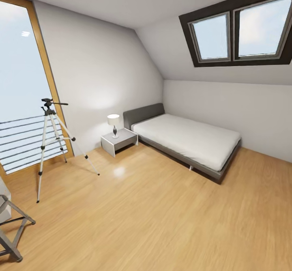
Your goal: Attach the digital camera to the camera tripod in the bedroom.
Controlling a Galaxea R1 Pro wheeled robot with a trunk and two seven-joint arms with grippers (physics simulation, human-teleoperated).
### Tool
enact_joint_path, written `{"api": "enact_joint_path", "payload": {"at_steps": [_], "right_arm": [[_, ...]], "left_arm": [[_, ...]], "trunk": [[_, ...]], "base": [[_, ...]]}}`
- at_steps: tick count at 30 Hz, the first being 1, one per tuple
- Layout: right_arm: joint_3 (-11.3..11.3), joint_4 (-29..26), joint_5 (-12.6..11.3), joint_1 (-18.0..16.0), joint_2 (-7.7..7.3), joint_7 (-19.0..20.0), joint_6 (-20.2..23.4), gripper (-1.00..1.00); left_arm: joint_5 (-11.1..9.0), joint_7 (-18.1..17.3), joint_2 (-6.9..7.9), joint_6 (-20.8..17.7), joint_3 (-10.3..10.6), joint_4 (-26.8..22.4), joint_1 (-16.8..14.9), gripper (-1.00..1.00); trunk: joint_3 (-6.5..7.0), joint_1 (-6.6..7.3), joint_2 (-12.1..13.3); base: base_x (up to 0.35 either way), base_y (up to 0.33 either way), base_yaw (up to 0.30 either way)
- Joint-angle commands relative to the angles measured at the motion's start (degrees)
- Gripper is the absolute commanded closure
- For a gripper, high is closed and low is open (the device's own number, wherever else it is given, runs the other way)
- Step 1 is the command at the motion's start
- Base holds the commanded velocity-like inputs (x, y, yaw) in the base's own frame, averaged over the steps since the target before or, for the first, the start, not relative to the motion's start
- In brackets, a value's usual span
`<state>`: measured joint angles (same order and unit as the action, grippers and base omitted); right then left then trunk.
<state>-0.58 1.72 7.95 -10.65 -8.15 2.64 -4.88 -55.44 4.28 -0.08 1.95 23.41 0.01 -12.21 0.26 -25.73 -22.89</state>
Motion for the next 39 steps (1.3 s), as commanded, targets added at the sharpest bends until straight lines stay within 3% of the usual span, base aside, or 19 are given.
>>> {"api": "enact_joint_path", "payload": {"at_steps": [1, 16, 27, 39], "right_arm": [[-0.09, 0.17, 0.47, -0.06, -0.02, 0.08, -0.33, -1.00], [-0.21, 0.12, 0.68, -0.07, 0.66, 0.25, -0.63, -1.00], [-0.22, 0.12, 0.74, -0.07, 0.68, 0.17, -0.67, -1.00], [-0.18, 0.12, 0.86, -0.06, 0.63, 0.17, -0.70, -1.00]], "left_arm": [[-0.37, 0.19, -0.01, 0.10, 0.49, 0.00, -0.01, 1.00], [-0.37, 0.14, -0.07, 0.08, 0.49, 0.00, -0.01, 1.00], [-0.35, 0.19, -0.06, 0.08, 0.49, 0.07, -0.01, 1.00], [-0.34, 0.20, -0.13, 0.08, 0.49, 0.08, -0.01, 1.00]], "trunk": [[-0.02, -0.05, -0.03], [-0.02, -0.05, -0.03], [-0.02, -0.05, -0.03], [-0.02, -0.05, -0.03]], "base": [[0.323, 0.000, 0.000], [0.323, 0.000, 0.004], [0.323, 0.000, 0.231], [0.323, 0.000, 0.030]]}}
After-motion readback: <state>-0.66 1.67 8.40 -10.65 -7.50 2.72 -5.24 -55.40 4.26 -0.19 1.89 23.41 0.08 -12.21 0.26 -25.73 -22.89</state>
